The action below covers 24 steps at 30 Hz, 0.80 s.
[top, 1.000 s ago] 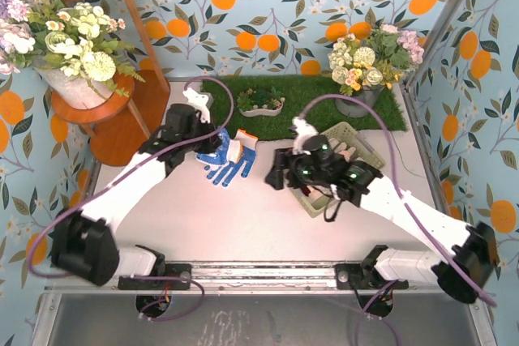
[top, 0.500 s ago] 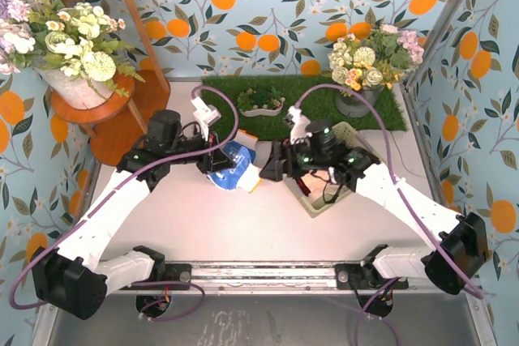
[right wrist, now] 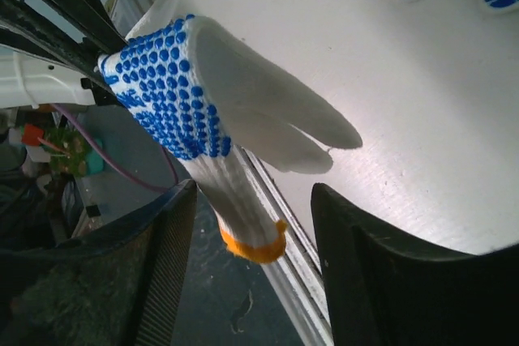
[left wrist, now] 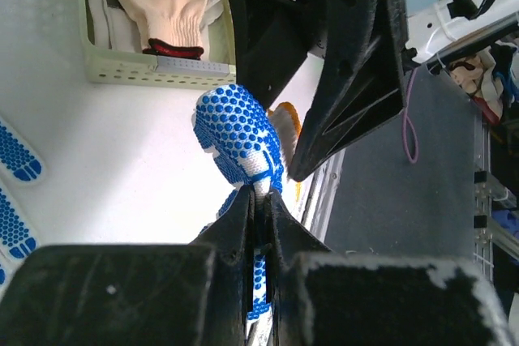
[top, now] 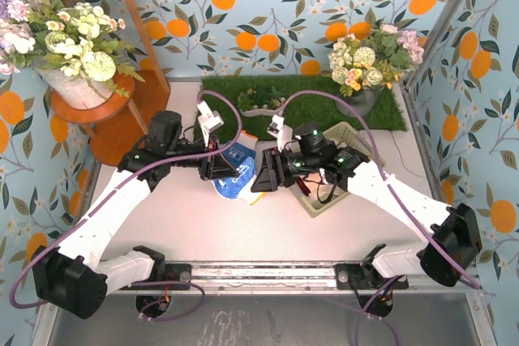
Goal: Put the gloves into the storage basket
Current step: Pick up the glove from the center of the board, then place the glove at the center of the board.
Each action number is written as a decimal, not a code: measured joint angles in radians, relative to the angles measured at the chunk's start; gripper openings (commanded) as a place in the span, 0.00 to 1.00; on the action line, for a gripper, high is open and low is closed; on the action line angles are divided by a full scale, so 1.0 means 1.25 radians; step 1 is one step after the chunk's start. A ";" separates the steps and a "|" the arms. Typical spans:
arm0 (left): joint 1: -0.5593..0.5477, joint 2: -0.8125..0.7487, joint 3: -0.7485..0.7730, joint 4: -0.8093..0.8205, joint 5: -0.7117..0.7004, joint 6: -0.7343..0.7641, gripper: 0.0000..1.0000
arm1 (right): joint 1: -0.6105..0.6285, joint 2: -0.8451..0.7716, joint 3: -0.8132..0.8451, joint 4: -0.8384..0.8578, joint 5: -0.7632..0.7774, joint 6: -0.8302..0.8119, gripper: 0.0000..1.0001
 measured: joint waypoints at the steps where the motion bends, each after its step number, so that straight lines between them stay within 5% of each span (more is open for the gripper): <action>1: 0.000 0.000 0.000 -0.001 0.003 0.002 0.00 | 0.006 0.005 0.000 0.004 -0.005 0.004 0.44; 11: 0.000 0.011 0.000 -0.031 -0.125 0.005 0.00 | 0.027 0.014 -0.006 0.035 -0.013 0.045 0.09; 17: -0.003 0.012 -0.043 -0.017 -0.199 -0.048 0.56 | 0.050 0.007 -0.087 0.108 0.012 0.142 0.00; 24: -0.003 -0.050 -0.110 -0.003 -0.361 -0.149 0.69 | 0.073 -0.017 -0.222 0.237 0.081 0.367 0.00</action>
